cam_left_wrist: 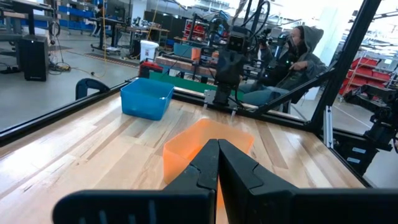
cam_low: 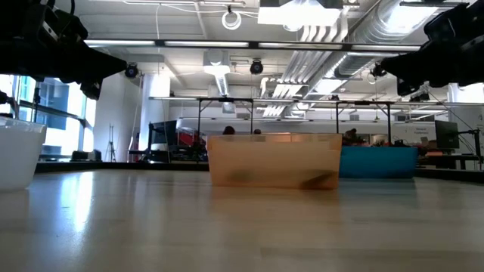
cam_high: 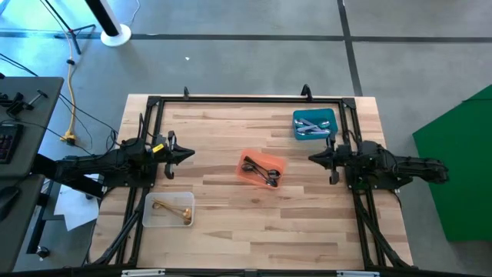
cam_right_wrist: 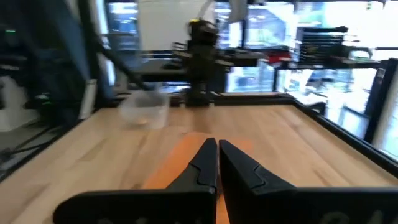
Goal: Sort silverware by color (type)
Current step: Return to Home Position
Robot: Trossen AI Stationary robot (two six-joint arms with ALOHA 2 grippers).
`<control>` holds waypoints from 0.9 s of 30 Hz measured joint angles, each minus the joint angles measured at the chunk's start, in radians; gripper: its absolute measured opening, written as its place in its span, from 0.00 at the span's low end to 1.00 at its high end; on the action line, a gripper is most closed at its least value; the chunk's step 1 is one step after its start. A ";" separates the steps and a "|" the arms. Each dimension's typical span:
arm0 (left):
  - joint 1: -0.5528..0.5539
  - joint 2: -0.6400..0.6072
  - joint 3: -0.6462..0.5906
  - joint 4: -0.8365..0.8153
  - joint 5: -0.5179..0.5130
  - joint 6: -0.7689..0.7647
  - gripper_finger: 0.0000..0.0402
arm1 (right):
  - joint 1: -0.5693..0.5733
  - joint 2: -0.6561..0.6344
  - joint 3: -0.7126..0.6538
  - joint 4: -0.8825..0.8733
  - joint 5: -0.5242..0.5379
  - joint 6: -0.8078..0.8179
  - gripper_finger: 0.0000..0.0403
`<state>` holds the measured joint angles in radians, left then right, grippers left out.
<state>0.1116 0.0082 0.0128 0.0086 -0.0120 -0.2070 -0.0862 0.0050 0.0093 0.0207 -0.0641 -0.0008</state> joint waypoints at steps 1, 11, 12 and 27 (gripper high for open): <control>0.000 0.000 0.000 0.000 0.000 0.000 0.00 | 0.001 0.001 0.000 0.004 -0.018 -0.003 0.00; 0.000 0.000 0.000 0.000 0.000 0.000 0.00 | 0.002 0.001 0.000 0.005 -0.014 0.000 0.00; 0.000 0.000 0.000 0.000 0.000 0.000 0.00 | 0.002 0.001 0.000 0.005 -0.014 0.000 0.00; 0.000 0.000 0.000 0.000 0.000 0.000 0.00 | 0.002 0.001 0.000 0.005 -0.011 0.000 0.00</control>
<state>0.1114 0.0082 0.0128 0.0084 -0.0120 -0.2070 -0.0841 0.0063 0.0090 0.0254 -0.0750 -0.0006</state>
